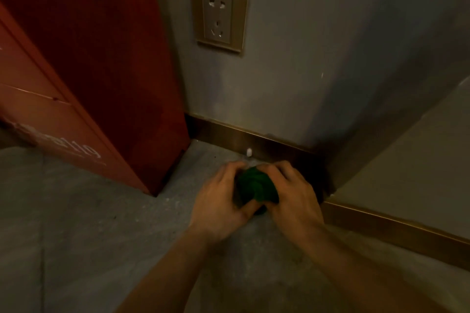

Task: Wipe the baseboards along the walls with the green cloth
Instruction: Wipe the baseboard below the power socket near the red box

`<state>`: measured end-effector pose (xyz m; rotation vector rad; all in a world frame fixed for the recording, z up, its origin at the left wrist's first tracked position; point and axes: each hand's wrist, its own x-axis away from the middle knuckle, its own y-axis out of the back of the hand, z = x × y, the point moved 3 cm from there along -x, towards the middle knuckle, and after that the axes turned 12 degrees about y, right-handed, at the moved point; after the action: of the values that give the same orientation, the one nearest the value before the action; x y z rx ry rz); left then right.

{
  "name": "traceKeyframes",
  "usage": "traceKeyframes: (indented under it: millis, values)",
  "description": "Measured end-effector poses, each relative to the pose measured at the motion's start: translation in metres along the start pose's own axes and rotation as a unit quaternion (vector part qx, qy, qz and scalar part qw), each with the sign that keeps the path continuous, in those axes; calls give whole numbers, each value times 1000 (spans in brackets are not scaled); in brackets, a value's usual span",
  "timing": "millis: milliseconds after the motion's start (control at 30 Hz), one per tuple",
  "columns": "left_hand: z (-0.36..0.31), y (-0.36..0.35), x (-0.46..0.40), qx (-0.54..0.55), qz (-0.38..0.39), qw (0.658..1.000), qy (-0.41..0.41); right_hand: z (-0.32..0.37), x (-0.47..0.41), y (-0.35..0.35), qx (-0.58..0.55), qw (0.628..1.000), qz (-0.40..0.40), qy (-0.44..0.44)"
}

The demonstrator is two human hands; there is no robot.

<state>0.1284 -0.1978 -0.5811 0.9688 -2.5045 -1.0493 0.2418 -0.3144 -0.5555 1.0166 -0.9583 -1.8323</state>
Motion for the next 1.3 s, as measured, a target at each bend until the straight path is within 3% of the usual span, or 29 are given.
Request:
traceKeyframes:
  millis: [133, 300, 533, 833, 1033, 1133, 1300]
  values:
    - [29, -14, -10, -141, -10, 990, -1, -18, -2, -1, 47, 998, -18, -47]
    - [46, -44, -17, -220, -7, 975, 14, -26, -15, -6, 83, 995, 3, -47]
    - [70, -67, -13, -242, -5, 969, 51, -25, -29, -14, 117, 993, 24, -21]
    - [71, -70, -12, -247, -9, 968, 39, -13, -54, -26, 201, 970, 72, 111]
    - [69, -69, -13, -262, 0, 964, 43, 2, -89, -51, 286, 925, 70, 240]
    - [70, -69, -13, -263, 4, 964, 48, 2, -100, -68, 354, 883, 74, 300]
    - [71, -68, -14, -250, -1, 967, 46, -17, -95, -78, 447, 819, 147, 328]
